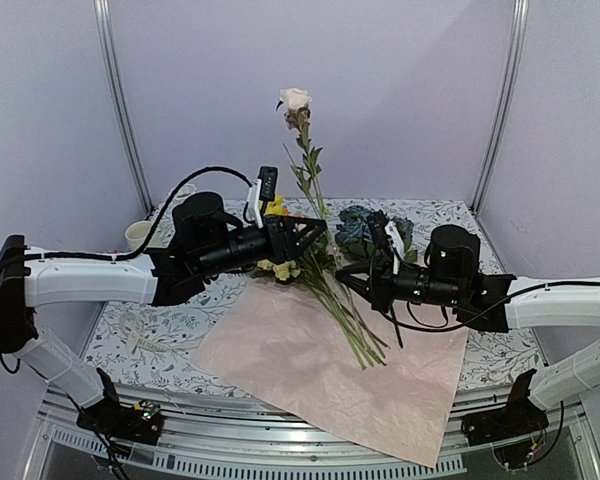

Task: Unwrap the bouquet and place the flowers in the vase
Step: Pass from the right arm to the left

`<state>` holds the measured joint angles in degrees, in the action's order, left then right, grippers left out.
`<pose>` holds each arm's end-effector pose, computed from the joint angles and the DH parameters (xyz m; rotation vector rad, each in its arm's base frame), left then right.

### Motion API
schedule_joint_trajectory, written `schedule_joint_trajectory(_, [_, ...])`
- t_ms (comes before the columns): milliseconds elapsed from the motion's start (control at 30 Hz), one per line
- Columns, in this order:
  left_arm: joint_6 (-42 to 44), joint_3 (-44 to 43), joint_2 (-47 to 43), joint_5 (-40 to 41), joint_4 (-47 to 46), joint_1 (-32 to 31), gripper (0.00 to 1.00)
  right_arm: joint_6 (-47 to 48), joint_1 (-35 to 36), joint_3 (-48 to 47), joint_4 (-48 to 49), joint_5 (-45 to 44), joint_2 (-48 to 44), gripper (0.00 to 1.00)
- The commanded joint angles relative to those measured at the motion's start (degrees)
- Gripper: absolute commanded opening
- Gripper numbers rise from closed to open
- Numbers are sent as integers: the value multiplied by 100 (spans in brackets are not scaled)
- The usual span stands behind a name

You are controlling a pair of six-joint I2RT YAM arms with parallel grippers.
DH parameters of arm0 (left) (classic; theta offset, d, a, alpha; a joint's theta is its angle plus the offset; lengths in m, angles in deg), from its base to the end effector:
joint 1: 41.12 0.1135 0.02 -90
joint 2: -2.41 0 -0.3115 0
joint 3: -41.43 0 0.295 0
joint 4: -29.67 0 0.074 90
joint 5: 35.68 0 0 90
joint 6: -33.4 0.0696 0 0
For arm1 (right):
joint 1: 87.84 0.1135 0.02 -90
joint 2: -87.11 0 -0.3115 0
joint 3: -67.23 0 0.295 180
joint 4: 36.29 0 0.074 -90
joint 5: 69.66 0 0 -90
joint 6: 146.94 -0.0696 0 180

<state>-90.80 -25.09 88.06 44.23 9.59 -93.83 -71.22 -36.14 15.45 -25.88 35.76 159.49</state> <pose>0.2433 -0.3396 0.3298 0.4263 1.6624 -1.3049 0.1966 0.2789 0.2816 -0.7948 1.6913 1.0564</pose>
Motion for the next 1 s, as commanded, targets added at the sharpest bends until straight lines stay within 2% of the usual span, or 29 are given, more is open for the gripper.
schedule_joint_trajectory(0, [-86,-100,107,-192,-106,21,44,158,77,1,117,140,-65,4])
schedule_joint_trajectory(267, [-127,-95,140,-390,-153,32,23,198,147,-55,62,148,37,4])
schedule_joint_trajectory(400, [-128,-72,98,-415,-108,41,5,194,156,-64,49,122,88,8])
schedule_joint_trajectory(433, [-123,-68,93,-415,-95,46,0,197,158,-68,42,104,98,11])
schedule_joint_trajectory(500, [-98,-61,55,-407,-35,56,0,198,164,-65,36,50,109,17])
schedule_joint_trajectory(633, [-12,27,-92,-352,128,128,0,176,156,-13,27,-261,61,54])
schedule_joint_trajectory(733, [140,118,-301,-238,399,266,0,217,162,65,23,-596,-46,69])
schedule_joint_trajectory(833, [360,189,-638,-72,807,425,0,295,163,74,-11,-883,-173,82])
schedule_joint_trajectory(967, [761,168,-1133,317,1548,710,0,482,151,98,-46,-1334,-398,89])
